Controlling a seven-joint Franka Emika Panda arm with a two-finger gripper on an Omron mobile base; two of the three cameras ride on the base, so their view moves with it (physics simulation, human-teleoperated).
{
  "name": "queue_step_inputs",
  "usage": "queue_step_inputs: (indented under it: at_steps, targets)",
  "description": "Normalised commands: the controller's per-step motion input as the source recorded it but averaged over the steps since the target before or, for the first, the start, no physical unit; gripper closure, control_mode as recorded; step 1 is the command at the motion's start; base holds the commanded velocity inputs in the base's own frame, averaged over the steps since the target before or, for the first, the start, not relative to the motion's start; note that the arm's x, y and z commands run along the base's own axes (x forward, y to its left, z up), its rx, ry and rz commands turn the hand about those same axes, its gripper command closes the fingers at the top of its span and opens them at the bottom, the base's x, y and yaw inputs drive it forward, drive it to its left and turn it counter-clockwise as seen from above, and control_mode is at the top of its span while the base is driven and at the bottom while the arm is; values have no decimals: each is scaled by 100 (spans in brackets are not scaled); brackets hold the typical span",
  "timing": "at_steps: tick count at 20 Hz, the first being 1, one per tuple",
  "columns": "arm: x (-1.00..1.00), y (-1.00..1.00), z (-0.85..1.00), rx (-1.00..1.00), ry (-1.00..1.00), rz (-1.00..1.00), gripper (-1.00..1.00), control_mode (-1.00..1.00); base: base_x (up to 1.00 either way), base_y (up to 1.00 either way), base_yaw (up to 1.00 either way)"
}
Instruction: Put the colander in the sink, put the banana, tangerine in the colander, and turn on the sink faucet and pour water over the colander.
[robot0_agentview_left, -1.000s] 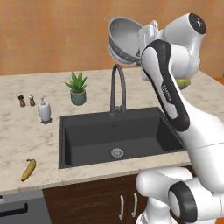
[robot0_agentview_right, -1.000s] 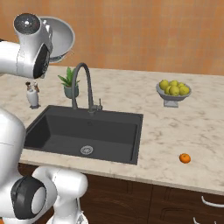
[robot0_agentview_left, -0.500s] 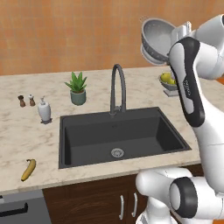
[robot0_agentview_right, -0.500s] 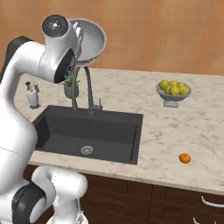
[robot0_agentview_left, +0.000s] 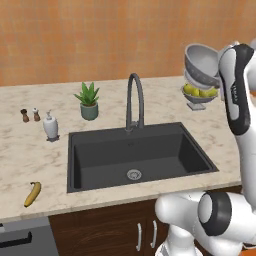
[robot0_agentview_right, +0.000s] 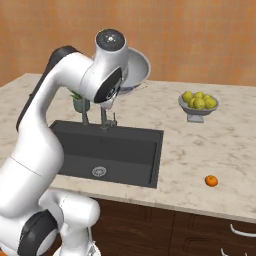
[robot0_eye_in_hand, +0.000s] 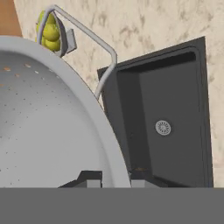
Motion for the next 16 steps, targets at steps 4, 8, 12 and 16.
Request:
queue_step_inputs:
  at_steps: [4, 8, 12, 16]
  targets:
    - [0, -32, -70, 0, 13, 16, 100, -100, 0, 0, 0]
    - [0, -2, -80, 0, 14, 28, 100, -100, 0, 0, 0]
    - [4, 0, -83, 0, 14, 30, 100, -100, 0, 0, 0]
    - [0, 0, -72, 0, 10, 25, 100, -100, 0, 0, 0]
